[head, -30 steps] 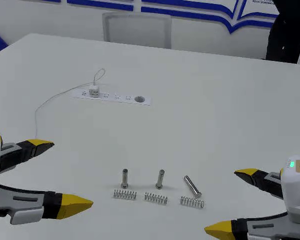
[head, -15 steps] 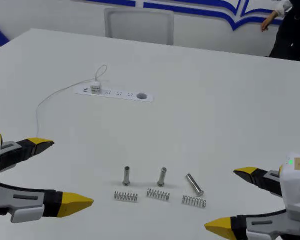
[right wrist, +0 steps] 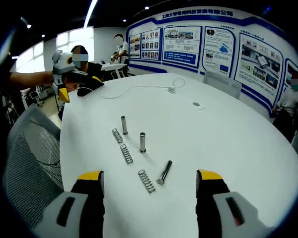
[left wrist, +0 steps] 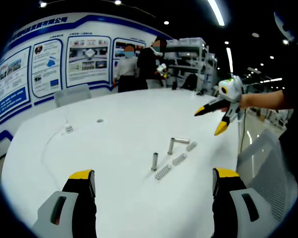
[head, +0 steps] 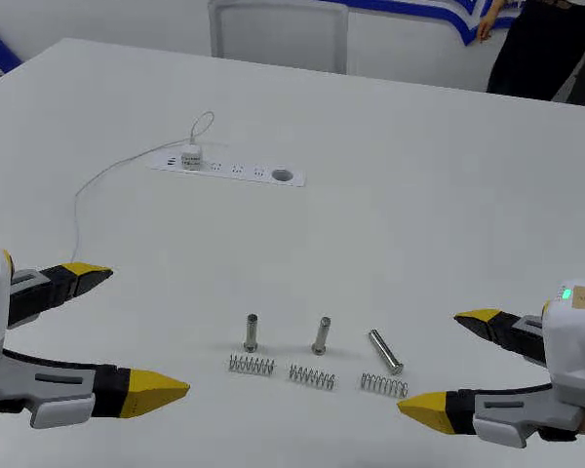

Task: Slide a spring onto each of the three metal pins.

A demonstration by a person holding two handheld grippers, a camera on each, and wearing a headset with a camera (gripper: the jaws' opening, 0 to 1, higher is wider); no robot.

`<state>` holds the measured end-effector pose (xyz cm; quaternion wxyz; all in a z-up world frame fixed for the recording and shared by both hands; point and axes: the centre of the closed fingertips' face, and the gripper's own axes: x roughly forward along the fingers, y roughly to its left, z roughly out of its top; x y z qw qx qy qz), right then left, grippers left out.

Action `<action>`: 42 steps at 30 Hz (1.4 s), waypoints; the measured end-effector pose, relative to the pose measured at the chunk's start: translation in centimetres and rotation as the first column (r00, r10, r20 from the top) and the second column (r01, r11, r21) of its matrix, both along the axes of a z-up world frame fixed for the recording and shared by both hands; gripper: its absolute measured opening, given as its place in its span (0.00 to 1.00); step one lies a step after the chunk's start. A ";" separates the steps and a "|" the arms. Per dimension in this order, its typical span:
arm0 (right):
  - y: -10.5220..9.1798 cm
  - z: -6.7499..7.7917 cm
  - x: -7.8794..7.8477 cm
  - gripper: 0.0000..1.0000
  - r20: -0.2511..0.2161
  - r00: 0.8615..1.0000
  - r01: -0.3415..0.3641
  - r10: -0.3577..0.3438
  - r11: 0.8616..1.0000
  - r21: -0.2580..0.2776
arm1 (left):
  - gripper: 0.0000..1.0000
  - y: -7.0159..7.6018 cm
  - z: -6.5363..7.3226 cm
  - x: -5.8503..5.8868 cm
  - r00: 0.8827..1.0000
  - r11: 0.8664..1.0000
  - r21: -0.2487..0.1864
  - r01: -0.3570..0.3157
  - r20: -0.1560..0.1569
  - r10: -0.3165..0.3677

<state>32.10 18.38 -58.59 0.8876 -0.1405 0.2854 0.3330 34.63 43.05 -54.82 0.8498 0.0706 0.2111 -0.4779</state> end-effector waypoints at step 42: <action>0.6 -3.8 4.8 0.44 -0.073 0.996 0.048 -0.053 0.996 -0.074 | 1.00 -0.7 -0.5 -0.8 1.000 1.000 -0.017 -0.005 -0.009 0.005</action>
